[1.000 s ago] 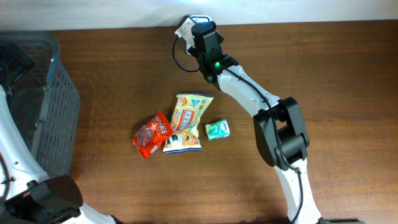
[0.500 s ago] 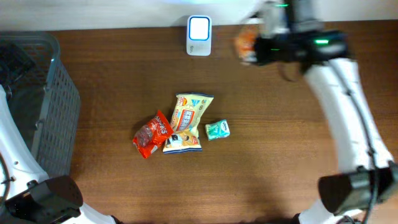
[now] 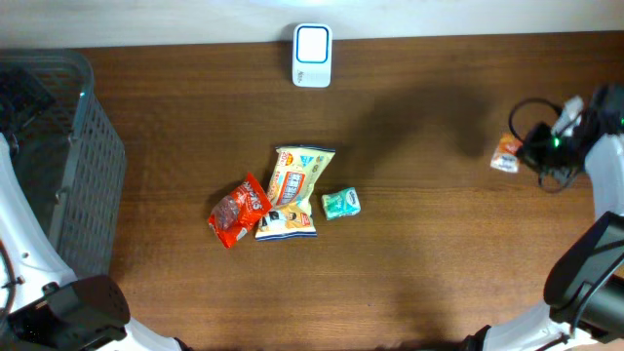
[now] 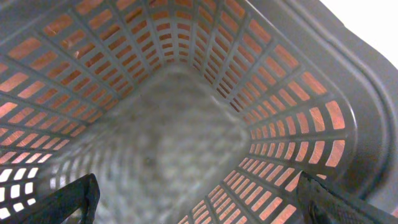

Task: Scan the item barcode
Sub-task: 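Carry the orange pack to the right side and release it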

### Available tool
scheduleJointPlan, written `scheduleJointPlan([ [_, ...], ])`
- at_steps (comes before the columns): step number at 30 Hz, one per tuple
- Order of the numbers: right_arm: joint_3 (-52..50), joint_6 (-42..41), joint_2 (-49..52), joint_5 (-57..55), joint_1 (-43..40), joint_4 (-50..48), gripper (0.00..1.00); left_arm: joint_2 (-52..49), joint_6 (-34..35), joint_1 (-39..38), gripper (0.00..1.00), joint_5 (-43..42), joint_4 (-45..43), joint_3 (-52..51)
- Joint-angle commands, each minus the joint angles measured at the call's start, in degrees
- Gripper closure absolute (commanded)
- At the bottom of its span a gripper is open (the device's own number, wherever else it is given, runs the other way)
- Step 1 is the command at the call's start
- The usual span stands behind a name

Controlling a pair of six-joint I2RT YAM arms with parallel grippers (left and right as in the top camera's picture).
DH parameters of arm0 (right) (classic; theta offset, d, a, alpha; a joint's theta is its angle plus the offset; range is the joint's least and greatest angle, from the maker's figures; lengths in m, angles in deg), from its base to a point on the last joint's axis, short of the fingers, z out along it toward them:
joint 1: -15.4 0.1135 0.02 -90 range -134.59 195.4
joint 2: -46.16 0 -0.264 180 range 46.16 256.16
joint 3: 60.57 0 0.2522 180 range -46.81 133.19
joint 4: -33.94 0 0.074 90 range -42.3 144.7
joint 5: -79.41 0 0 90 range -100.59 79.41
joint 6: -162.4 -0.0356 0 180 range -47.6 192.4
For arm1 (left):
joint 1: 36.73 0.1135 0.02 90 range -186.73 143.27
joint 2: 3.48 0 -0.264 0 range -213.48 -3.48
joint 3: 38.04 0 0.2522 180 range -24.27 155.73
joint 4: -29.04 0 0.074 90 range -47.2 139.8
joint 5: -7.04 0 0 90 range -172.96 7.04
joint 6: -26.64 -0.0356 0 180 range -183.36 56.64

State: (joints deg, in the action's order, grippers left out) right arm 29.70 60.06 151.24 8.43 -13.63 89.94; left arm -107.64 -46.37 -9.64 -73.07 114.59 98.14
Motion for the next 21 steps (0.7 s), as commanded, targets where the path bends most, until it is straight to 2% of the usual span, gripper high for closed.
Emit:
scheduleJointPlan([
  [1, -7.32, -5.29, -0.09, -0.68, -0.31, -5.79, 0.93, 0.04, 0.55, 0.09, 0.01, 0.26, -0.07, -0.07],
  [3, -8.13, -5.09, -0.09, -0.59, -0.28, -5.11, 0.71, 0.04, 0.55, 0.09, 0.01, 0.26, -0.09, -0.07],
  [5, -7.48, -4.87, -0.31, -0.15, -0.31, -3.58, 0.63, 0.04, 0.55, 0.09, 0.01, 0.26, -0.07, -0.07],
  [10, 0.04, -1.95, -2.25, 0.42, -0.17, 7.78, 0.63, 0.04, 0.55, 0.09, 0.01, 0.26, -0.07, -0.07],
  [14, 9.01, 7.78, -4.13, 9.14, 3.08, 17.88, 0.63, 0.04, 0.55, 0.09, 0.01, 0.26, -0.09, -0.07],
  [17, 11.96, 16.13, -4.13, 15.76, 11.39, 20.55, 0.64, 0.04, 0.55, 0.09, 0.01, 0.26, -0.07, -0.07],
  [21, 11.89, 19.56, -2.84, 15.87, 24.46, 19.76, 0.63, 0.04, 0.55, 0.09, 0.01, 0.26, -0.07, -0.07],
])
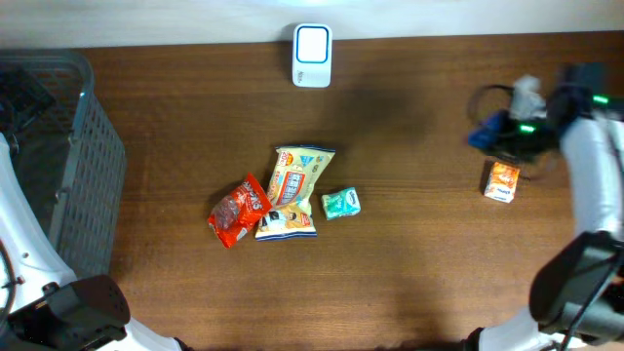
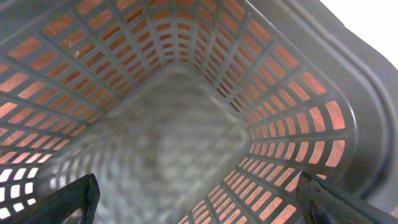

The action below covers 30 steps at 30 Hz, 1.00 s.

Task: Scan the item barcode
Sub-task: 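Carry the orange pack to the right side and release it, then grasp the green tissue pack with the right gripper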

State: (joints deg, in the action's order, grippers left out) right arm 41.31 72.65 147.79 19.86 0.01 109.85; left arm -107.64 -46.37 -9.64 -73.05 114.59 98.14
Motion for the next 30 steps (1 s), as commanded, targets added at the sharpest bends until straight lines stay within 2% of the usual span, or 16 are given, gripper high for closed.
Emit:
scheduleJointPlan([
  [1, 0.28, 7.08, 0.92, 4.24, 13.33, -0.68, 0.63, 0.04, 0.55, 0.09, 0.01, 0.24, -0.07, -0.07],
  [6, 0.28, 6.34, 5.44, 0.79, 29.27, -2.71, 0.63, 0.04, 0.55, 0.09, 0.01, 0.24, -0.09, -0.07],
  [11, 0.28, 5.31, 13.22, 4.31, 37.05, -3.08, 0.63, 0.04, 0.55, 0.09, 0.01, 0.24, -0.09, -0.07],
  [15, 0.28, 5.33, 17.07, 12.00, 39.32, -5.42, 0.63, 0.04, 0.55, 0.09, 0.01, 0.24, -0.09, -0.07],
  [24, 0.20, 5.29, 22.45, 11.98, 42.12, -5.60, 0.63, 0.04, 0.55, 0.09, 0.01, 0.24, -0.09, -0.07],
  [30, 1.09, 3.65, 22.38, 6.12, 37.97, -6.45, 0.68, 0.04, 0.55, 0.09, 0.01, 0.24, -0.07, -0.07],
])
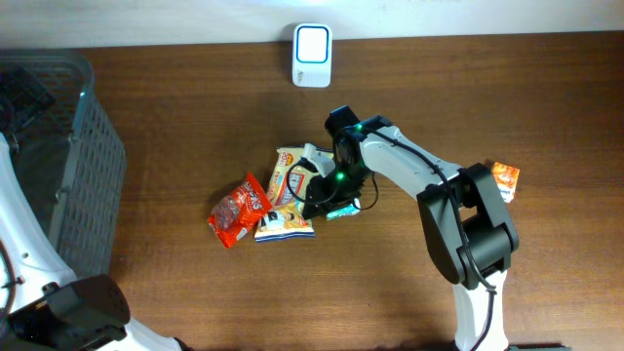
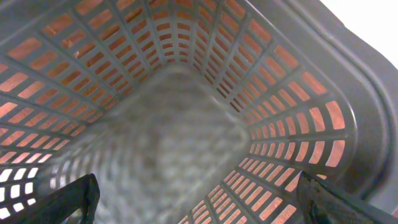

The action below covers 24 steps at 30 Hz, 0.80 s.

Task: Scan the item barcode
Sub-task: 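Grasp the green tissue pack with the right gripper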

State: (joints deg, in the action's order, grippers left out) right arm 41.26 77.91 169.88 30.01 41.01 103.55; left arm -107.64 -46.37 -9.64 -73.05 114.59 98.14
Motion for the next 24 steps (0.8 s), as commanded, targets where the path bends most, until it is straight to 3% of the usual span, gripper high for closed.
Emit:
scheduleJointPlan([
  [1, 1.33, -2.54, 0.26, -5.84, -4.31, -0.15, 0.68, 0.04, 0.55, 0.09, 0.01, 0.24, -0.07, -0.07],
  [13, 11.06, -2.75, 0.09, -10.54, -20.15, 5.84, 0.67, 0.04, 0.55, 0.09, 0.01, 0.24, -0.07, -0.07],
  [16, 15.19, 5.40, 0.09, -11.28, -23.45, 10.82, 0.64, 0.04, 0.55, 0.09, 0.01, 0.24, -0.07, -0.07],
  [18, 15.08, 15.06, 0.17, -11.23, -24.09, 13.14, 0.60, 0.04, 0.55, 0.09, 0.01, 0.24, -0.09, -0.07],
  [21, 12.46, 26.71, 0.42, -10.54, -23.30, 15.37, 0.47, 0.04, 0.55, 0.09, 0.01, 0.24, -0.07, -0.07],
  [24, 8.61, 33.97, 0.42, -10.43, -21.90, 15.02, 0.46, 0.04, 0.55, 0.09, 0.01, 0.24, -0.07, -0.07],
])
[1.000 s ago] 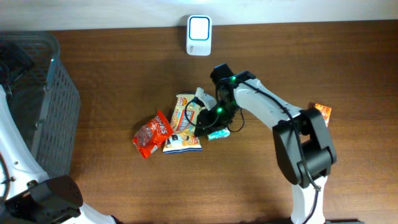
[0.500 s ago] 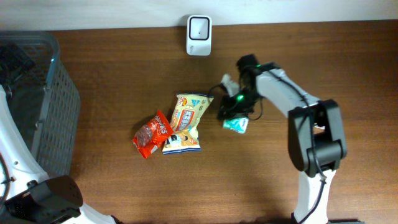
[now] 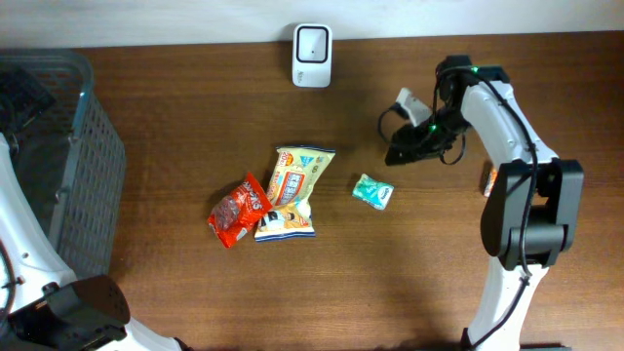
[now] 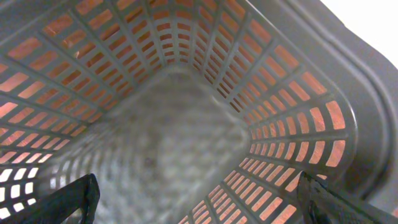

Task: Scan the item barcode
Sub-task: 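Grasp the green tissue pack with the right gripper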

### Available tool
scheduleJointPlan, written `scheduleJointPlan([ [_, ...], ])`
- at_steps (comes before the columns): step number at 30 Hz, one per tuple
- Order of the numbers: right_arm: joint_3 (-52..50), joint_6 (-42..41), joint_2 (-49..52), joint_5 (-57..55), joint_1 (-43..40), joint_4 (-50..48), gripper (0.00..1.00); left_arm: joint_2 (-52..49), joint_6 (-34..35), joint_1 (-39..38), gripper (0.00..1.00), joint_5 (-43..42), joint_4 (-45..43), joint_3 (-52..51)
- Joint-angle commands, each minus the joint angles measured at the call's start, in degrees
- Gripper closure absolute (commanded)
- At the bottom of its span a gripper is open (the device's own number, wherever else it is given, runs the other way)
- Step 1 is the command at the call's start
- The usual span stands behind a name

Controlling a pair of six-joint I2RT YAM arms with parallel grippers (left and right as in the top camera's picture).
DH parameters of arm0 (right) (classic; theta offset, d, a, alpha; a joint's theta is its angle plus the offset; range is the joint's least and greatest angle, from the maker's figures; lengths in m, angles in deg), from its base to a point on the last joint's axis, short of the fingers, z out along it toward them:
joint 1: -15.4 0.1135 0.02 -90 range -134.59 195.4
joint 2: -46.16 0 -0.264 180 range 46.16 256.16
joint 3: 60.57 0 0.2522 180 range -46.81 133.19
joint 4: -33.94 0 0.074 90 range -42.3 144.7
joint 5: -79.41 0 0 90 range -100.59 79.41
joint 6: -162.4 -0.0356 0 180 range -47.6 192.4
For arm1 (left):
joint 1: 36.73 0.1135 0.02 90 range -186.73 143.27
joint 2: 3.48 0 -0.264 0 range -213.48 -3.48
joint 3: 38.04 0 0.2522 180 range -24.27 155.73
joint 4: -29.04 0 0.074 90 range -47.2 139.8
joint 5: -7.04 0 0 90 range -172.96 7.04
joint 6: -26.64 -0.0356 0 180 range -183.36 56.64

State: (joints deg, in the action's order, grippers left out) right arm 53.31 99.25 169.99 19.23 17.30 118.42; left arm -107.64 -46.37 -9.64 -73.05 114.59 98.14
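The white barcode scanner (image 3: 312, 42) stands at the table's far edge. A small green packet (image 3: 372, 191) lies flat on the wood, right of the yellow chip bag (image 3: 291, 190) and the red packet (image 3: 238, 210). My right gripper (image 3: 396, 154) hangs just above and right of the green packet, apart from it; its jaws are too dark to read. An orange packet (image 3: 487, 179) peeks out from behind the right arm. My left gripper (image 4: 199, 202) is open over the inside of the grey basket (image 4: 186, 124), nothing between its fingers (image 4: 78, 199).
The grey mesh basket (image 3: 68, 166) fills the table's left end, with the left arm reaching into it. The right arm crosses the right side of the table from its near edge up to the far edge.
The green packet now lies farther right, away from the chip bag. My right gripper was on it beside the bag; now it is up and right, apart from it. The left arm is unmoved.
My right gripper was at the far right beside the orange packet, then stood apart from it with the packet lying on the table. Then it was at the green packet by the chip bag. Now the green packet lies shifted right, apart from the gripper.
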Motion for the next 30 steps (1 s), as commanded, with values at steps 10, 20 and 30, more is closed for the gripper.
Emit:
scheduleJointPlan([
  [10, -10.95, 13.18, 0.31, 3.34, 3.04, -7.56, 0.47, 0.04, 0.55, 0.09, 0.01, 0.26, -0.07, -0.07],
  [20, -12.48, 1.38, 0.31, 0.35, 2.99, -11.58, 0.70, 0.04, 0.55, 0.09, 0.01, 0.24, -0.07, -0.07],
  [30, -12.81, -8.24, 0.31, 4.59, 3.13, -7.82, 0.76, 0.04, 0.55, 0.09, 0.01, 0.24, -0.07, -0.07],
])
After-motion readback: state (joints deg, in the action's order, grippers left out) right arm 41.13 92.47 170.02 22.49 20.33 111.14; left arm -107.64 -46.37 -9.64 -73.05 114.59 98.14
